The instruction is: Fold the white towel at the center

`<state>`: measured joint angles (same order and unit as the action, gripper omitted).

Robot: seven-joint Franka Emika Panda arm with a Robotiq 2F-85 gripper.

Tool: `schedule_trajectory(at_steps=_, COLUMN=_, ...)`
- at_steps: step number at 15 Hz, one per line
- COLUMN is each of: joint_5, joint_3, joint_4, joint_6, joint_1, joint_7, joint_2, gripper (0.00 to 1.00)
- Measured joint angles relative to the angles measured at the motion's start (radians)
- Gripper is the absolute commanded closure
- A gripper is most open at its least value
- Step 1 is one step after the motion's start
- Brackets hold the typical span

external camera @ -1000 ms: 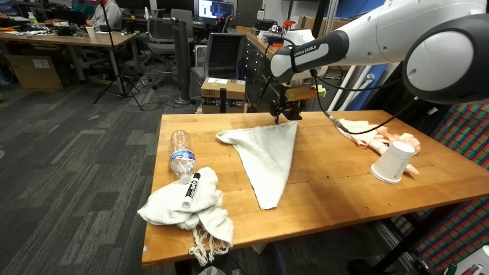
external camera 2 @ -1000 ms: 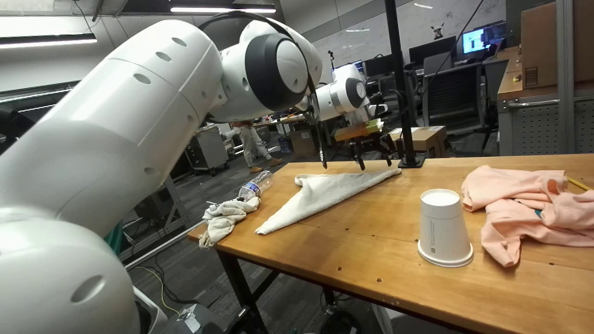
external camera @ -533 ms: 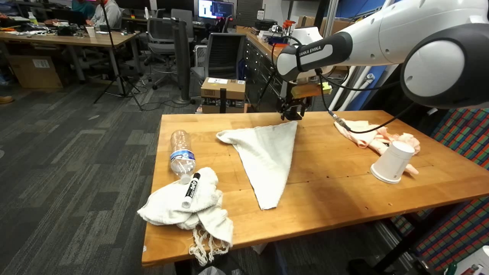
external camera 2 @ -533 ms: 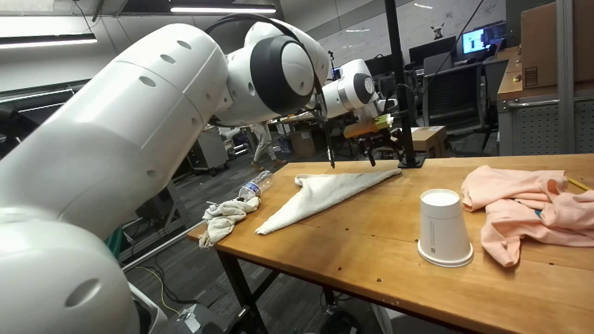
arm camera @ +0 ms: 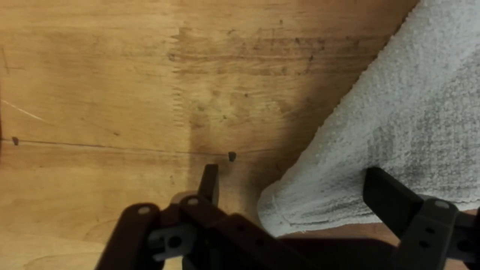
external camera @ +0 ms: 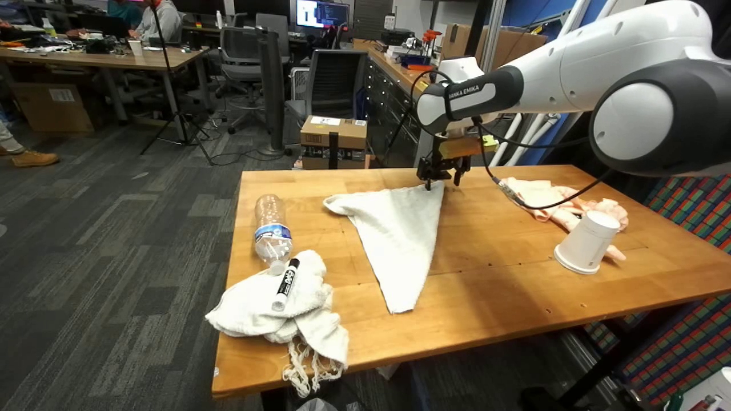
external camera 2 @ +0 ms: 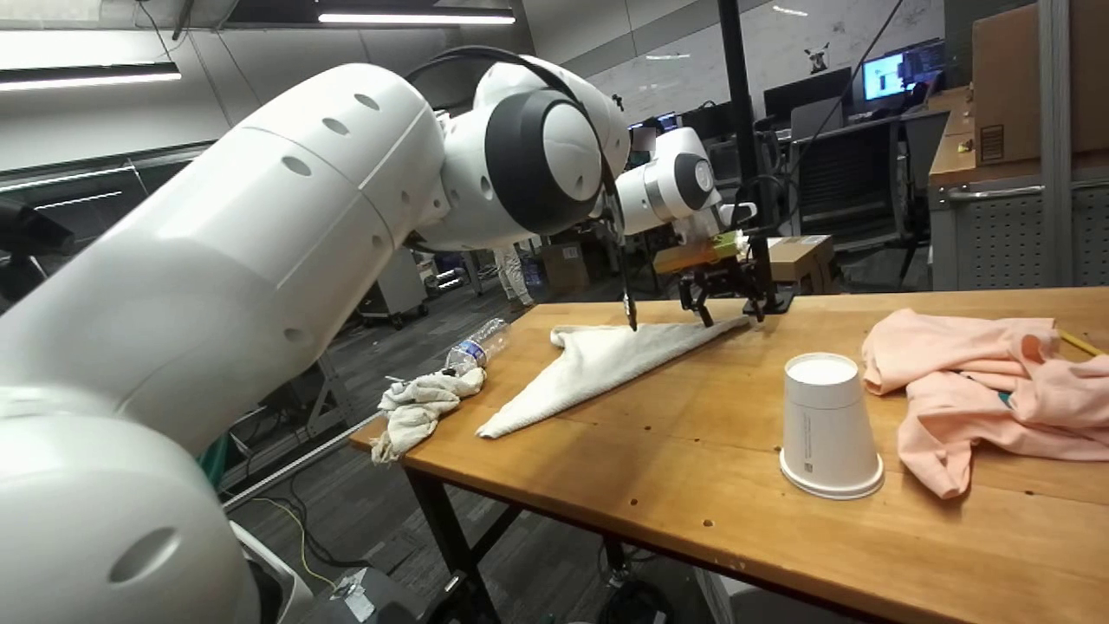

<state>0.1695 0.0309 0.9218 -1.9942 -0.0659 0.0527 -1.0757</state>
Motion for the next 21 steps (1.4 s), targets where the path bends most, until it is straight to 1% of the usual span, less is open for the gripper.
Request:
schedule_trajectory(at_steps=1, joint_5=0.0, joint_3=0.0, joint_4=-0.006, joint_6=0.011, joint_1=-0.001, joint_7=-0.001, joint_2=-0.002, gripper=0.27)
schedule_trajectory(at_steps=2, joint_5=0.0, joint_3=0.0, joint_4=-0.012, joint_6=0.022, joint_1=-0.002, joint_7=-0.001, joint_2=-0.003, gripper=0.3)
schedule_trajectory(at_steps=3, joint_5=0.0, joint_3=0.0, joint_4=-0.017, joint_6=0.031, joint_1=-0.003, joint_7=-0.002, joint_2=-0.004, gripper=0.37)
schedule_trajectory(at_steps=4, joint_5=0.0, joint_3=0.0, joint_4=-0.022, joint_6=0.04, joint_1=-0.005, joint_7=-0.004, joint_2=-0.004, gripper=0.47)
schedule_trajectory(at_steps=6, joint_5=0.0, joint_3=0.0, joint_4=-0.03, joint_6=0.052, joint_1=-0.01, joint_7=-0.01, joint_2=-0.004, gripper=0.61)
schedule_trajectory(at_steps=11, joint_5=0.0, joint_3=0.0, joint_4=-0.039, joint_6=0.066, joint_1=-0.023, joint_7=-0.021, joint_2=-0.004, gripper=1.0)
schedule_trajectory(at_steps=17, joint_5=0.009, joint_3=0.0, joint_4=-0.039, joint_6=0.065, joint_1=-0.036, joint_7=-0.032, joint_2=-0.001, gripper=0.98)
schedule_trajectory(at_steps=21, joint_5=0.028, joint_3=0.0, joint_4=-0.036, joint_6=0.059, joint_1=-0.048, joint_7=-0.033, joint_2=0.028, gripper=0.98)
